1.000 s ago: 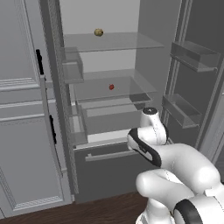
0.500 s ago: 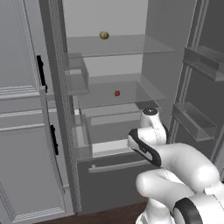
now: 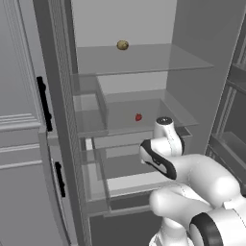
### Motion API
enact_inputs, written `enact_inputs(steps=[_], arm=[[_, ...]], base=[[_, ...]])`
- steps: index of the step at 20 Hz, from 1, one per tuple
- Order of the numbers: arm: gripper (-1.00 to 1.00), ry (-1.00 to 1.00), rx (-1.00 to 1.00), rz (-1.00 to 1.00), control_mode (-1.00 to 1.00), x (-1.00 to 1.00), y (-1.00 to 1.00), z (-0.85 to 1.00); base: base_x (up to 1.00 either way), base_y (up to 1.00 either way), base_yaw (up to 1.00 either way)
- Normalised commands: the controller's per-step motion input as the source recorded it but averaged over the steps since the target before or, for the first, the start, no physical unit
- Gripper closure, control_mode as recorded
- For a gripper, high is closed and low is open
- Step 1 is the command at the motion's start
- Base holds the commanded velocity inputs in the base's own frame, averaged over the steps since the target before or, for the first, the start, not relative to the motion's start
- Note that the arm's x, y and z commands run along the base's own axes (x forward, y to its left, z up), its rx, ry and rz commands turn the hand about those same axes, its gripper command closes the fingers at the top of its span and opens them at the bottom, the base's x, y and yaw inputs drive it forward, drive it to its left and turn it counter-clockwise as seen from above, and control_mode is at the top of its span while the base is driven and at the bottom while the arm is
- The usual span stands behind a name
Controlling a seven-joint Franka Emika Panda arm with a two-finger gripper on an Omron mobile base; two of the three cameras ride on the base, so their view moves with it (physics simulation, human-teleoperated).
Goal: Take the strawberry from the fridge and place it on top of the pancake, located on the dining counter.
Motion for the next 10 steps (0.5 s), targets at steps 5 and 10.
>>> enact_inputs(steps=[5,10], arm=[[-1.0,0.0,0.0,0.0,1.0,0.0,0.0,0.0],[-1.0,0.0,0.0,0.0,1.0,0.0,0.0,0.0]], base=[[0.52,0.08,0.0],[0.43,0.15,-0.01]])
